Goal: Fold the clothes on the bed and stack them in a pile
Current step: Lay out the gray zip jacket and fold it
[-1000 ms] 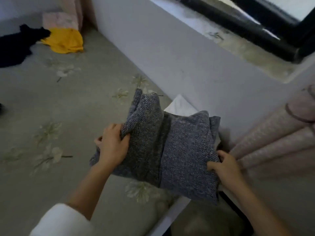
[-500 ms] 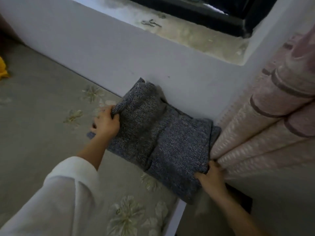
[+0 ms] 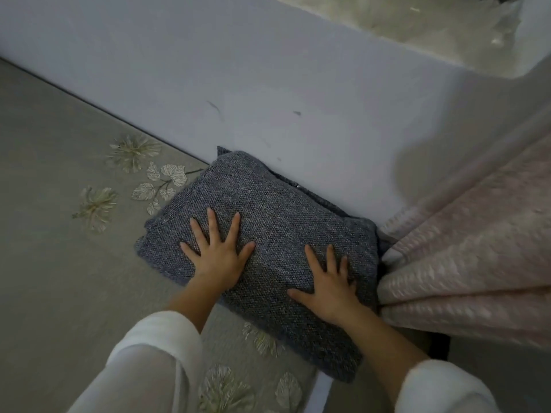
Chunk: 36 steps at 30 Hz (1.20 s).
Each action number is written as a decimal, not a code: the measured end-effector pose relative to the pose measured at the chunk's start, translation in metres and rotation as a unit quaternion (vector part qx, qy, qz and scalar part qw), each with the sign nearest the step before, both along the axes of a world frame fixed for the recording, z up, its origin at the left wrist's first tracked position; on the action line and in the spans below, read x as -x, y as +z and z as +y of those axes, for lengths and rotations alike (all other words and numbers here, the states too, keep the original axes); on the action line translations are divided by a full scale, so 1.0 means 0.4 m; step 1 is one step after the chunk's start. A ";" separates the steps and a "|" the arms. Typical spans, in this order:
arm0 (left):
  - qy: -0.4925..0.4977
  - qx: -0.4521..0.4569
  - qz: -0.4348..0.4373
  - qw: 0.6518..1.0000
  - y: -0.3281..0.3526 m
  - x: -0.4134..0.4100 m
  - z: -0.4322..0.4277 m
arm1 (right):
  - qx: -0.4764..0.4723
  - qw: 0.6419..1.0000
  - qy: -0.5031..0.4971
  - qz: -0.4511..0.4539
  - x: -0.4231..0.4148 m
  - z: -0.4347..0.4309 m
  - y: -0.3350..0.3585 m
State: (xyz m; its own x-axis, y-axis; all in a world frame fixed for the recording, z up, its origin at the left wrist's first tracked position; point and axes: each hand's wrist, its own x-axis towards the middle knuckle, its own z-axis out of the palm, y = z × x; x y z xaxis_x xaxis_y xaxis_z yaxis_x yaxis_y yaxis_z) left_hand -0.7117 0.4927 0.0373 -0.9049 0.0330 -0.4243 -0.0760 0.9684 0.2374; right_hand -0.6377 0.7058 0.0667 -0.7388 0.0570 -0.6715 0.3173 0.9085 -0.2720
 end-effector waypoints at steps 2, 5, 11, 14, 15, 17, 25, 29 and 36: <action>0.000 0.011 0.006 1.000 -0.023 0.000 0.004 | -0.006 1.000 0.012 -0.003 0.008 0.007 -0.036; -0.006 0.028 -0.012 1.000 -0.035 0.016 0.014 | -0.002 1.000 0.023 -0.001 0.015 0.019 -0.059; -0.049 -0.017 -0.114 0.992 0.054 0.040 -0.024 | 0.007 0.999 0.032 -0.012 0.006 0.032 -0.003; -0.066 -0.038 -0.109 0.991 0.113 -0.029 -0.038 | -0.008 0.999 0.047 -0.003 -0.017 0.029 0.049; -0.057 -0.057 -0.109 0.991 0.128 -0.062 -0.034 | -0.008 0.999 0.050 0.005 -0.026 0.026 0.071; -0.034 -0.093 -0.116 0.988 0.162 -0.132 -0.024 | -0.001 0.998 0.052 0.026 -0.046 0.017 0.118; 0.061 -0.191 -0.124 0.972 0.330 -0.355 -0.017 | 0.025 0.993 0.098 0.058 -0.145 -0.068 0.285; 0.140 -0.160 -0.083 0.974 0.418 -0.460 -0.075 | 0.045 0.986 0.153 0.054 -0.188 -0.144 0.332; 0.334 -0.177 -0.056 0.924 0.535 -0.754 -0.249 | 0.070 0.946 0.310 0.060 -0.297 -0.378 0.392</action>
State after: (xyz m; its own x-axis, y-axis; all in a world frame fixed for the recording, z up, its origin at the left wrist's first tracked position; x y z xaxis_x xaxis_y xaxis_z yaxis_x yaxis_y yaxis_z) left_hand -0.4100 0.3930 0.2515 -0.7254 -0.3620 -0.5854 -0.6714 0.5597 0.4858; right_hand -0.5189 0.5545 0.2235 -0.6720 -0.4960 -0.5500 -0.3060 0.8622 -0.4037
